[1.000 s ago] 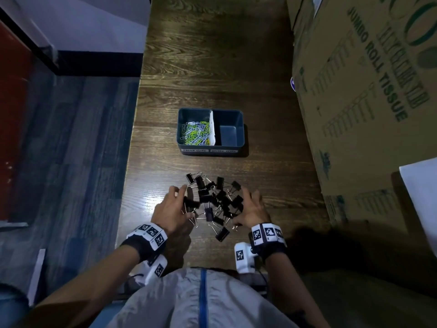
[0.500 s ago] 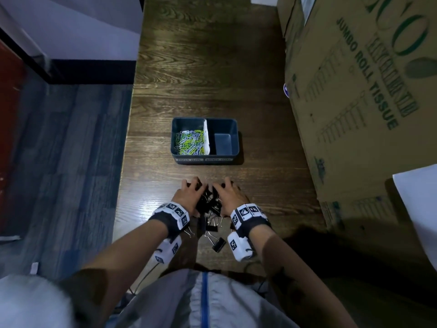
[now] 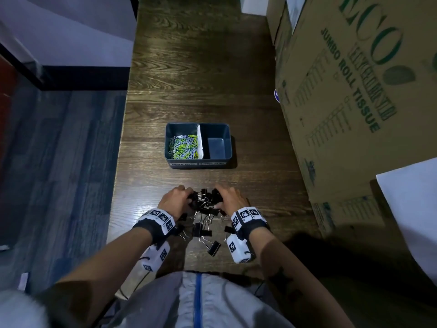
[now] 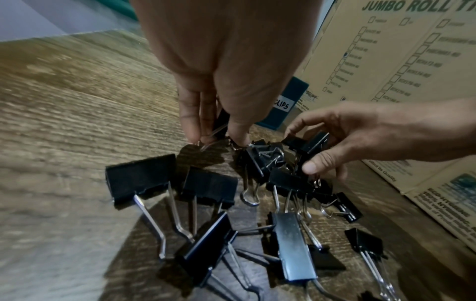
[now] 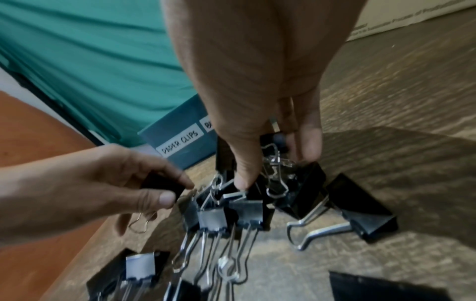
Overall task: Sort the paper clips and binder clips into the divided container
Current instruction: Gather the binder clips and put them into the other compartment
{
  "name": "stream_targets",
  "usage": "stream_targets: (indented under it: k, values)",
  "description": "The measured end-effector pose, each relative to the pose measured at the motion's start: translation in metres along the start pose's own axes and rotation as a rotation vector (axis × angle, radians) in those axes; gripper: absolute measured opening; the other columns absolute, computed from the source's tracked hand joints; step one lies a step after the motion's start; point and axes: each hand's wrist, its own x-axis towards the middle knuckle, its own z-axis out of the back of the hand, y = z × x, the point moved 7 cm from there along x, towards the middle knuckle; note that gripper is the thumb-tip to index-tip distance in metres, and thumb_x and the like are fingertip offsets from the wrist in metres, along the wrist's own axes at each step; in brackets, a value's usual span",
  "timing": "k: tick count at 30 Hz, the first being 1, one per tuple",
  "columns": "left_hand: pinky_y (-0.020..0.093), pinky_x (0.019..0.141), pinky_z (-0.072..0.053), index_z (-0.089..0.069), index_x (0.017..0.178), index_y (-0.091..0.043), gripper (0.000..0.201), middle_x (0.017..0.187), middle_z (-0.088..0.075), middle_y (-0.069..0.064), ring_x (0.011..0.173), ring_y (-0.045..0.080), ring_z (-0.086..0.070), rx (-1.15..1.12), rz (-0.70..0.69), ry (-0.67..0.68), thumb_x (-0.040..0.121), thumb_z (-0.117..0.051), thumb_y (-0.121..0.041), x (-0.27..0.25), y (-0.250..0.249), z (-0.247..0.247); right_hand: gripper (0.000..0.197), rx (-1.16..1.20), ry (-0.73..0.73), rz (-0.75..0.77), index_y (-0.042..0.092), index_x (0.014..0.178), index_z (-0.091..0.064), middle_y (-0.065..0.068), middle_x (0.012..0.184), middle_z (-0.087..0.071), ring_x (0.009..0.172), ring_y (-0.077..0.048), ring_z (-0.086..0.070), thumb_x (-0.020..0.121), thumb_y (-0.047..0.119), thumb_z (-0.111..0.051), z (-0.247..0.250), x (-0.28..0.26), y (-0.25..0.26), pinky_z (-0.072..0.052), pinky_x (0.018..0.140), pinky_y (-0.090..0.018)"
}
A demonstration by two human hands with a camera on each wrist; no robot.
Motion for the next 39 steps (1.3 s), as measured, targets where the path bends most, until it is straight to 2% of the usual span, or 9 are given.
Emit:
stream_targets:
  k: [3, 10, 14, 22, 26, 29, 33, 36, 39]
  values:
    - [0.037, 0.074, -0.050, -0.058, 0.115, -0.018, 0.023, 0.103, -0.059, 0.007, 0.093, 0.031, -0.059, -0.043, -0.010, -0.046, 0.095, -0.054, -0.027, -0.006, 0.002, 0.012, 0.045, 0.051, -0.026, -0.047, 0.024, 0.134, -0.057, -0.012, 0.114, -0.068, 0.110, -0.029, -0.065, 0.091, 0.023, -0.070, 0.006, -0.003, -0.002, -0.052, 0.090, -0.039]
    - [0.036, 0.069, -0.053, -0.060, 0.114, -0.017, 0.020, 0.093, -0.069, 0.005, 0.077, 0.021, -0.064, -0.210, -0.152, -0.244, 0.094, -0.061, -0.021, -0.013, -0.028, 0.068, 0.051, 0.150, -0.077, -0.169, 0.026, 0.133, -0.061, -0.008, 0.117, -0.069, 0.108, -0.026, -0.065, 0.086, 0.023, -0.077, 0.012, -0.009, -0.020, -0.054, 0.093, -0.042]
    - [0.017, 0.068, -0.048, -0.063, 0.116, -0.011, 0.025, 0.099, -0.070, 0.005, 0.076, 0.011, -0.063, -0.273, -0.208, -0.306, 0.091, -0.064, -0.014, 0.007, -0.057, 0.109, 0.046, 0.226, -0.066, -0.177, 0.025, 0.127, -0.065, -0.004, 0.110, -0.072, 0.098, -0.017, -0.066, 0.085, 0.015, -0.077, 0.012, -0.009, -0.026, -0.052, 0.083, -0.030]
    - [0.042, 0.092, -0.052, -0.053, 0.132, -0.017, 0.049, 0.122, -0.063, 0.015, 0.111, 0.031, -0.059, -0.379, -0.063, -0.306, 0.087, -0.071, -0.019, 0.066, -0.075, 0.162, 0.049, 0.271, -0.097, -0.145, 0.017, 0.127, -0.063, 0.005, 0.114, -0.062, 0.097, -0.011, -0.058, 0.081, 0.011, -0.079, 0.063, 0.001, -0.017, -0.053, 0.080, -0.028]
    - [0.041, 0.079, -0.057, -0.061, 0.121, -0.020, 0.032, 0.106, -0.070, 0.005, 0.091, 0.022, -0.066, -0.281, -0.064, -0.371, 0.089, -0.067, -0.020, 0.050, -0.062, 0.146, 0.041, 0.281, -0.198, -0.099, 0.022, 0.118, -0.067, -0.002, 0.110, -0.067, 0.094, -0.015, -0.063, 0.080, 0.014, -0.080, 0.115, 0.017, 0.000, -0.055, 0.089, -0.037]
    - [0.034, 0.069, -0.060, -0.065, 0.106, -0.021, 0.017, 0.093, -0.072, -0.001, 0.077, 0.015, -0.068, -0.223, -0.088, -0.335, 0.091, -0.061, -0.014, 0.026, -0.046, 0.108, 0.039, 0.281, -0.291, -0.056, 0.022, 0.116, -0.069, -0.004, 0.109, -0.067, 0.098, -0.019, -0.063, 0.079, 0.015, -0.081, 0.152, 0.032, 0.018, -0.049, 0.083, -0.032]
    - [0.035, 0.077, -0.055, -0.059, 0.112, -0.023, 0.020, 0.107, -0.068, 0.000, 0.091, 0.020, -0.065, -0.074, 0.006, -0.114, 0.091, -0.060, -0.026, -0.006, -0.014, 0.052, 0.055, 0.281, -0.320, -0.038, 0.021, 0.128, -0.063, -0.009, 0.107, -0.070, 0.098, -0.025, -0.065, 0.077, 0.020, -0.084, 0.168, 0.046, 0.034, -0.051, 0.084, -0.032]
    - [0.035, 0.079, -0.047, -0.046, 0.122, -0.020, 0.043, 0.118, -0.056, 0.003, 0.105, 0.024, -0.058, 0.021, 0.106, 0.063, 0.089, -0.061, -0.044, -0.031, 0.014, 0.020, 0.045, 0.267, -0.367, -0.057, 0.023, 0.123, -0.062, -0.006, 0.104, -0.071, 0.096, -0.025, -0.065, 0.082, 0.025, -0.080, 0.157, 0.041, 0.031, -0.051, 0.080, -0.033]
    - [0.040, 0.081, -0.050, -0.041, 0.124, -0.023, 0.057, 0.118, -0.047, 0.004, 0.107, 0.024, -0.053, 0.043, 0.174, 0.088, 0.083, -0.065, -0.054, -0.051, 0.040, -0.001, 0.033, 0.318, -0.328, -0.082, 0.020, 0.119, -0.062, -0.002, 0.101, -0.069, 0.090, -0.018, -0.065, 0.088, 0.026, -0.073, 0.118, 0.028, 0.015, -0.046, 0.073, -0.028]
